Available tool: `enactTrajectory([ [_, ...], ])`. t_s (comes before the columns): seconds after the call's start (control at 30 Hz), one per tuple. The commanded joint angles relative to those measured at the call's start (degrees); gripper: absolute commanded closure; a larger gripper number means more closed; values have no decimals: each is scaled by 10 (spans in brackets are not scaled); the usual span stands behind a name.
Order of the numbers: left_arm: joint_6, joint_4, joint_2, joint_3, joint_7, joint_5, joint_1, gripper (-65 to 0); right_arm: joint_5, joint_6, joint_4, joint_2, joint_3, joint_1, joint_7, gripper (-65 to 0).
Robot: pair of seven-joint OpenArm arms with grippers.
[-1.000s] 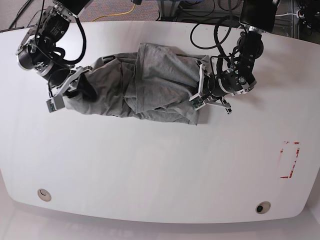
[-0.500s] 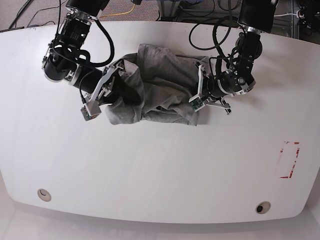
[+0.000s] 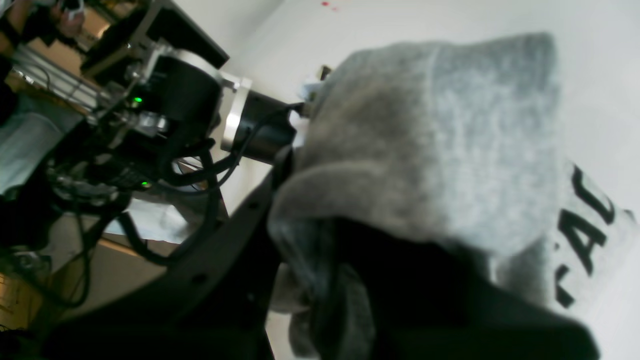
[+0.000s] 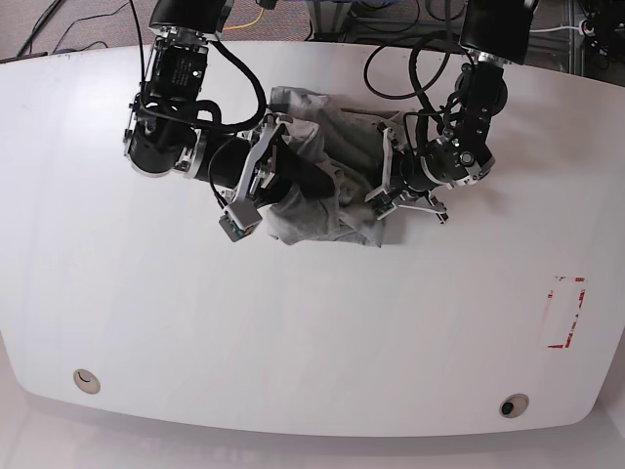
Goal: Layout the t-shirt on the table in an organized manner, then fold the t-shirt properly
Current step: 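Fold the lettering end with the right gripper over toward the left gripper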
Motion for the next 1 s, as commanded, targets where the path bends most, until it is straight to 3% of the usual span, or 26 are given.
enactTrajectory([
  [0.0, -6, -3, 2, 3, 28, 9, 9, 0, -14, 1, 11, 2, -16, 7, 20, -3],
  [0.13, -6, 0, 3, 3, 28, 9, 12, 0, -55, 1, 10, 0, -22, 7, 27, -62],
  [0.27, -6, 0, 4, 3, 28, 9, 13, 0, -89, 1, 9, 0, -24, 7, 45, -193],
  [0.33, -6, 0, 4, 3, 28, 8, 18, 0, -94, 1, 9, 2, -24, 7, 55, -227],
  [0.57, -6, 0, 4, 2, 28, 8, 20, 0, -95, 1, -46, 2, -25, 38, 67, -173],
  [0.7, -6, 0, 4, 2, 28, 8, 21, 0, -95, 1, -84, -2, -26, 56, 69, -185],
  [0.97, -6, 0, 4, 2, 28, 7, 21, 0, -93, -7, -108, -15, -49, 91, 70, -419],
])
